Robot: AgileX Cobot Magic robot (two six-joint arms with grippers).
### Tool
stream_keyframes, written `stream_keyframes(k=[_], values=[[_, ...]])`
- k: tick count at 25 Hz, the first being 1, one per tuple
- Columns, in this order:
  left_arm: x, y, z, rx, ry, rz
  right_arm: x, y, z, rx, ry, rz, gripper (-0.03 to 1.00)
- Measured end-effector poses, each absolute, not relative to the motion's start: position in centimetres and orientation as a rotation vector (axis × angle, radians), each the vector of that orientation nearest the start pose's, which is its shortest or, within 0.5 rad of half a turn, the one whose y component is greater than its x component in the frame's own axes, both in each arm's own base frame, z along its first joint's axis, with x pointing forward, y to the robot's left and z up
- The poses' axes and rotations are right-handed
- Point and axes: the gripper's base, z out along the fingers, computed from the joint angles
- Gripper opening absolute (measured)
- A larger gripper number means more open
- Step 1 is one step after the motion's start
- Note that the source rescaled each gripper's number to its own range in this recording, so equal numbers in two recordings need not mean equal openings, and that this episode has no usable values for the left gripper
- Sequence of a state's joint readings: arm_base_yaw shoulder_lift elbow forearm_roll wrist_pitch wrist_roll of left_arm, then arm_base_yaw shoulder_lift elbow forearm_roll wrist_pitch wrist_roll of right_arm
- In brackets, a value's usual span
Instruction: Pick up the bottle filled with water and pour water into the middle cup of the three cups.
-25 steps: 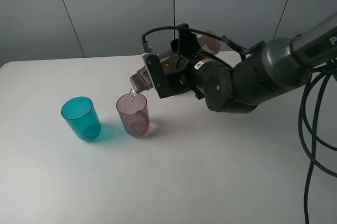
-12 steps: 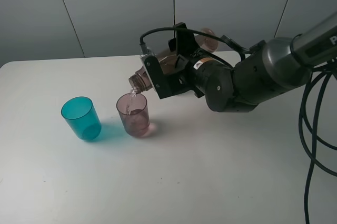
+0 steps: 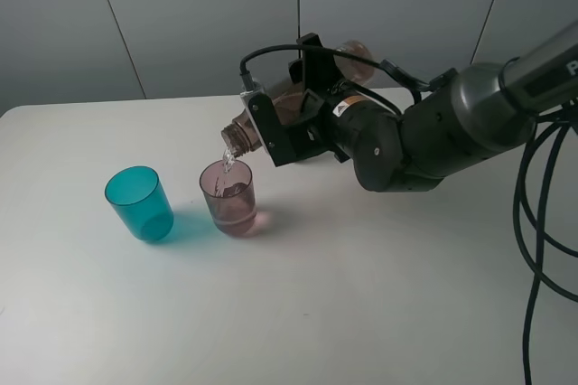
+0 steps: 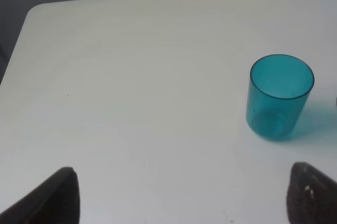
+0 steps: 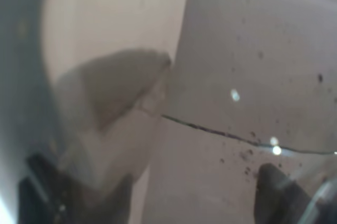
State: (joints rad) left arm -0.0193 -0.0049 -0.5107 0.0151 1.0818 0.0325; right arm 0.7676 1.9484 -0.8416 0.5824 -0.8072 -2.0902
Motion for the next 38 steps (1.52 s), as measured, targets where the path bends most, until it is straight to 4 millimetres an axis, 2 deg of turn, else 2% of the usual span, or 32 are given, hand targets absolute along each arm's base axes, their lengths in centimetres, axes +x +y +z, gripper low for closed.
stream_keyframes(k=[38], values=[[-0.78, 0.14, 27.85, 0.048, 2.049, 0.024, 28.91, 24.06, 15.06, -1.746, 0.732, -1.003, 0.0]])
